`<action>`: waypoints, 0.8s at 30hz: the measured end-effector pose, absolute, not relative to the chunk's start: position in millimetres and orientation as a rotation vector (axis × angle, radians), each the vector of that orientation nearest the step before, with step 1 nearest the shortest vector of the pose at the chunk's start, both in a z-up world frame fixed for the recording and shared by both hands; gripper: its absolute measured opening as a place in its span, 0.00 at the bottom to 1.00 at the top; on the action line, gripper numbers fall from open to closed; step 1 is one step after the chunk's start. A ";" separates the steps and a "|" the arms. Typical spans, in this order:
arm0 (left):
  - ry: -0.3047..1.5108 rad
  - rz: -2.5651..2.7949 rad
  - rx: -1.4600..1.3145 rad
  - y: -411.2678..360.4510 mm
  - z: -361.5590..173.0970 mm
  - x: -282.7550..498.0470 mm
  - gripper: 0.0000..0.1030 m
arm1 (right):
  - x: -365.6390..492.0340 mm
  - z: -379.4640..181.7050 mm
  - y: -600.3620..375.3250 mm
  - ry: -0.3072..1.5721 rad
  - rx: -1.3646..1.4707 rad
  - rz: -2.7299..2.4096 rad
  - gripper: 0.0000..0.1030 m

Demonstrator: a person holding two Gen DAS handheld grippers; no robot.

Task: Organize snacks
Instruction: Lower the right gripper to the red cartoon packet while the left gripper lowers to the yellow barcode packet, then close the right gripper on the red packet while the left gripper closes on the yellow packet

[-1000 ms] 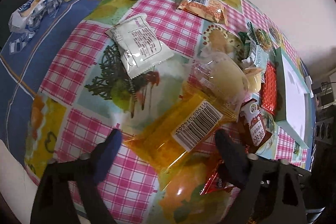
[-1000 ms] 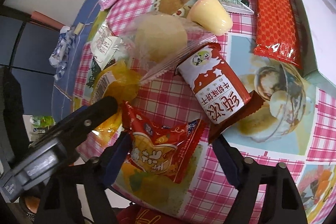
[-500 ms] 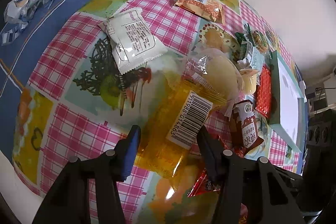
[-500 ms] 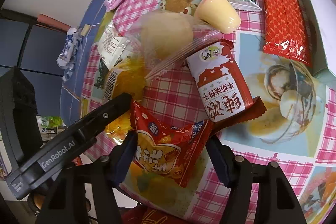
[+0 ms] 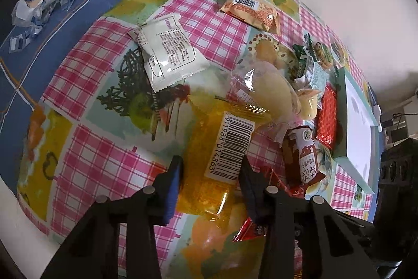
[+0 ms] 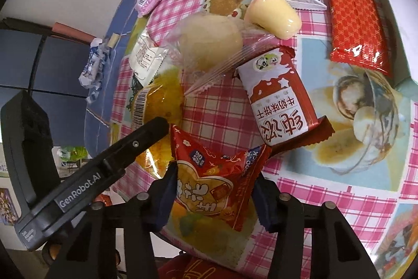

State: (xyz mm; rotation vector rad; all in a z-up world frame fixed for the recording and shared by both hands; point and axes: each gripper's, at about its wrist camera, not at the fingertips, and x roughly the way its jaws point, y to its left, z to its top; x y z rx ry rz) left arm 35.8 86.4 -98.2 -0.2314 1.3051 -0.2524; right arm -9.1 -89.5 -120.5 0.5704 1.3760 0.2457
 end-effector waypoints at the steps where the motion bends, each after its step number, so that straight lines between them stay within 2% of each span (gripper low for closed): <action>1: 1.302 -0.251 -0.235 86.8 -96.5 35.4 0.42 | -9.8 -119.5 -90.5 1.373 0.570 0.242 0.53; 13: 1.236 -0.256 -0.197 75.7 -48.7 23.6 0.41 | -26.2 -82.4 -111.7 1.248 0.636 0.267 0.53; 24: 1.201 -0.317 -0.112 4.3 -13.0 30.5 0.41 | -29.9 -43.3 -183.0 1.097 0.633 -0.035 0.53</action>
